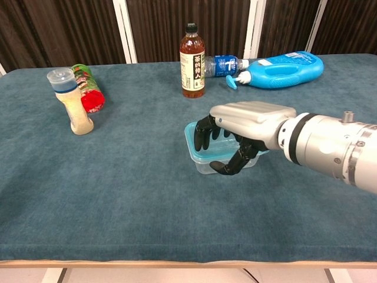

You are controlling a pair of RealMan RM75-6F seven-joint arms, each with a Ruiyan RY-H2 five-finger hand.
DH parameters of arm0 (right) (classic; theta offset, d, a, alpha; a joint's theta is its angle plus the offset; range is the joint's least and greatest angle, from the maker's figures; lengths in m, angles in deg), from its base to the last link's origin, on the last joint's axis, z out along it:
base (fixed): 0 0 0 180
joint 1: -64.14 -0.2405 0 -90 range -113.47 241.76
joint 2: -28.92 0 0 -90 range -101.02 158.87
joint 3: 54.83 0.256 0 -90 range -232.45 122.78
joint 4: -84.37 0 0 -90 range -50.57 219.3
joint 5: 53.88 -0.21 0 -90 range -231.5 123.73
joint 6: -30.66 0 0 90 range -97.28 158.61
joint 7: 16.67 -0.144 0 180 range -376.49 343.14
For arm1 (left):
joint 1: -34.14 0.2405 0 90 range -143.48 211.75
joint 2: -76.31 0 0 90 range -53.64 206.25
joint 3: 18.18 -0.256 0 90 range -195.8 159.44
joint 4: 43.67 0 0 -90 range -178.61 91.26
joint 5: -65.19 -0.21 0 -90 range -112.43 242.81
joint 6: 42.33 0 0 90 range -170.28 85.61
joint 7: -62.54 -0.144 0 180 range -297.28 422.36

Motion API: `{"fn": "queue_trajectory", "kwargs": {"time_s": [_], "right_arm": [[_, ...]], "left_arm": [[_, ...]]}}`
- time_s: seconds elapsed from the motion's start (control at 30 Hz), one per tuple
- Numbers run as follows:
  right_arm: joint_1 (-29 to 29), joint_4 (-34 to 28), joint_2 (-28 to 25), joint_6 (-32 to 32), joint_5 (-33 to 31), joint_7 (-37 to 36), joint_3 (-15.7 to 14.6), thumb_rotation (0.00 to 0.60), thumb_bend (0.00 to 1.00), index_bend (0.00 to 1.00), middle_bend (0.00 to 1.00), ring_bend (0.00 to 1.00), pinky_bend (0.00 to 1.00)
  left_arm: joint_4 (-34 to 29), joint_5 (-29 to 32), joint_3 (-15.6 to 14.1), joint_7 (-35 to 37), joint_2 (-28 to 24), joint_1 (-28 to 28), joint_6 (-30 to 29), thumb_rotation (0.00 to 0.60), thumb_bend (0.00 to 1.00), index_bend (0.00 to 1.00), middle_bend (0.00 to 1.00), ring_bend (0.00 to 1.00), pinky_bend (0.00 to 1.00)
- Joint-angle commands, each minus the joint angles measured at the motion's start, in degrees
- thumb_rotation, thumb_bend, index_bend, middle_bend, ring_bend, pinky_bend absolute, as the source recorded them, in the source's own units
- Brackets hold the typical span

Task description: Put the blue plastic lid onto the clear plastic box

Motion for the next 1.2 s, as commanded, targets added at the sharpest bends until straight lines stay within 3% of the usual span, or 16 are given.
{"fn": "queue_trajectory", "kwargs": {"time_s": [0.03,1.2], "right_arm": [[-0.09,0.51,0.23,-0.13,-0.30,0.98,-0.32,0.600,0.56,0.47,0.44,0.30,0.38],[0.07,2.60,1.80,0.58,-0.95,2.71,-0.94,0.600,0.56,0.47,0.44,0.30,0.38]], "left_arm": [[0.03,0.01,0.00,0.06,-0.03,0.01,-0.03,0.600,0.43,0.00,0.00,0.00,0.16],[0.04,-0.06,-0.03,0.21,-0.08,-0.04,-0.13,0.600,0.43,0.00,0.00,0.00,0.16]]}}
